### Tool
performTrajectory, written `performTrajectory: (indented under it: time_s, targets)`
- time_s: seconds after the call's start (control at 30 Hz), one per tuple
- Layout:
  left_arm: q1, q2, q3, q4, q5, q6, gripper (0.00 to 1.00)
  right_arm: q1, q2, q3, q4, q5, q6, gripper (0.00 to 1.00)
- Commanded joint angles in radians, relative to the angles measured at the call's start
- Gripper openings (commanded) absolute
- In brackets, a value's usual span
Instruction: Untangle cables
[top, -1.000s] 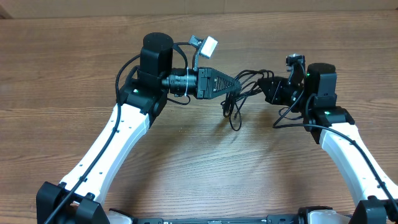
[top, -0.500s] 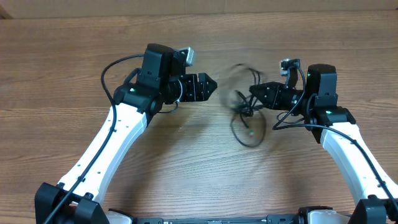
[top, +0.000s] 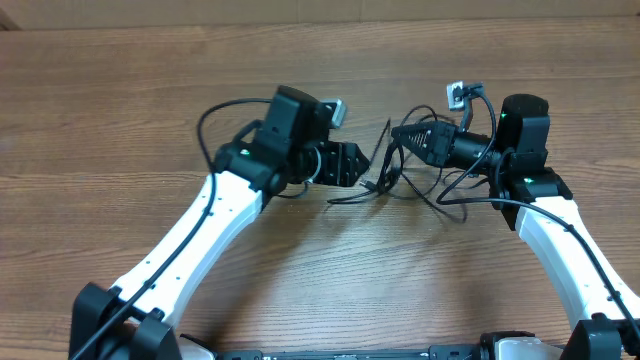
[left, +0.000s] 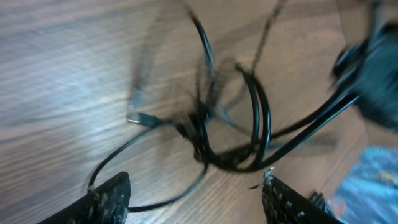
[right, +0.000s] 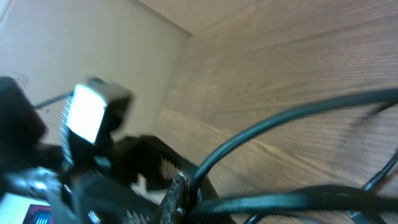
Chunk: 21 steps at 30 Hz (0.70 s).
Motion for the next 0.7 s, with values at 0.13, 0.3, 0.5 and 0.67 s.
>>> performTrajectory:
  time_s: [0.13,0.3,0.5,0.67]
  targets:
    - [-0.014,0.11,-0.003,0.065,0.169,0.032,0.65,-0.002,0.002,0.012,-0.015,0.114,0.094,0.04]
    - [-0.019,0.173,-0.003,0.161,0.269,0.062,0.73,-0.002,0.002,0.012,-0.003,0.114,0.159,0.04]
    - [-0.052,0.215,-0.003,0.266,0.285,0.08,0.63,-0.002,0.002,0.012,-0.001,0.114,0.176,0.04]
    - [-0.059,0.224,-0.003,0.317,0.301,0.079,0.51,-0.002,0.002,0.012,-0.007,0.114,0.176,0.04]
